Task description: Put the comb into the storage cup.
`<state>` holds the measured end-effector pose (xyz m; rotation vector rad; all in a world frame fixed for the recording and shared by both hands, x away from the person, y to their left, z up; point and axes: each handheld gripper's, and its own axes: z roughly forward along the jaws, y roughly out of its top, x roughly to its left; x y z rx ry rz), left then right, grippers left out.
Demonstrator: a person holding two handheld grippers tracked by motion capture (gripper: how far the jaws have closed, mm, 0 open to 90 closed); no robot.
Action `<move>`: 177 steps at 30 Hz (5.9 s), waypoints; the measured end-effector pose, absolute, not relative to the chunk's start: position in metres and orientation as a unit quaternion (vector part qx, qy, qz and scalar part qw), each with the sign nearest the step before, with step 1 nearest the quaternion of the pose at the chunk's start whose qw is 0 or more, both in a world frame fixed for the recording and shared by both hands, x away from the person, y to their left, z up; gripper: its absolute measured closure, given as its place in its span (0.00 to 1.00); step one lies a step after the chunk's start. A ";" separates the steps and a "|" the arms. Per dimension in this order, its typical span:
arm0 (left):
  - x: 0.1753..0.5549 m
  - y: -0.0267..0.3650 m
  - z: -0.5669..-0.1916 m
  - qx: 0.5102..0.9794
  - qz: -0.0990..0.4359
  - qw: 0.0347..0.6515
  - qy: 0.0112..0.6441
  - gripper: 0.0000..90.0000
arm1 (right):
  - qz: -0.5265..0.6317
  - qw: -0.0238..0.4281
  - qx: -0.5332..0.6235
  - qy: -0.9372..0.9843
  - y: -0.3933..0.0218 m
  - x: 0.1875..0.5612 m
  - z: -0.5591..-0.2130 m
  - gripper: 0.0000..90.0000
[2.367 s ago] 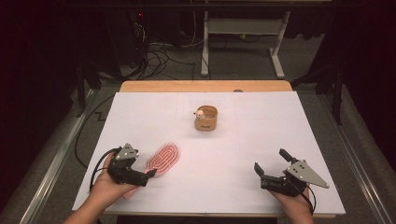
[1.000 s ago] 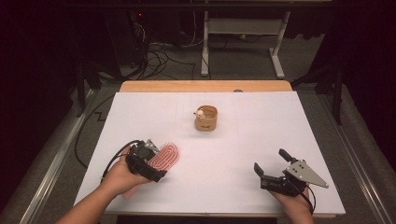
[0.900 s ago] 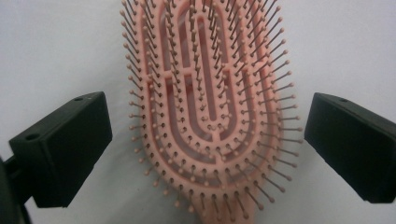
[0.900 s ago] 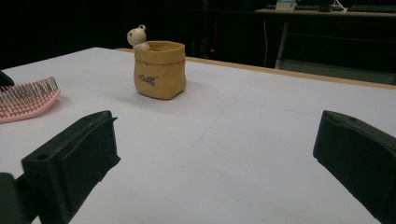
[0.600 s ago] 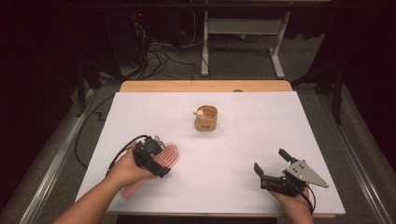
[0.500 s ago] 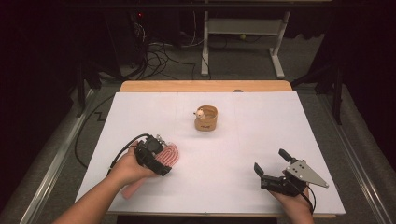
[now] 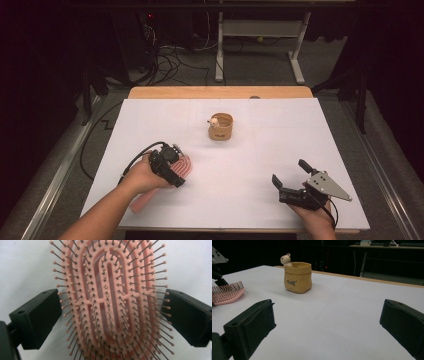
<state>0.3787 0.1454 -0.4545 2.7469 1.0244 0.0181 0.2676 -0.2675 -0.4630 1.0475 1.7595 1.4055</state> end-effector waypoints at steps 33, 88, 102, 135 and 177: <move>0.391 0.132 -0.454 0.932 -0.021 0.047 0.358 0.03 | 0.535 0.320 0.397 0.673 -0.266 0.268 -0.464 0.00; 0.393 0.132 -0.447 0.926 -0.010 0.039 0.375 0.22 | 0.534 0.323 0.396 0.674 -0.267 0.268 -0.463 0.00; 0.390 0.138 -0.438 0.925 -0.008 0.061 0.375 0.22 | 0.534 0.324 0.398 0.672 -0.267 0.268 -0.463 0.00; 0.372 0.164 -0.410 0.914 0.033 0.166 0.369 0.22 | 0.534 0.324 0.399 0.672 -0.267 0.267 -0.463 0.00; 0.337 0.211 -0.368 0.858 0.080 0.364 0.354 0.22 | 0.535 0.325 0.398 0.671 -0.266 0.267 -0.463 0.00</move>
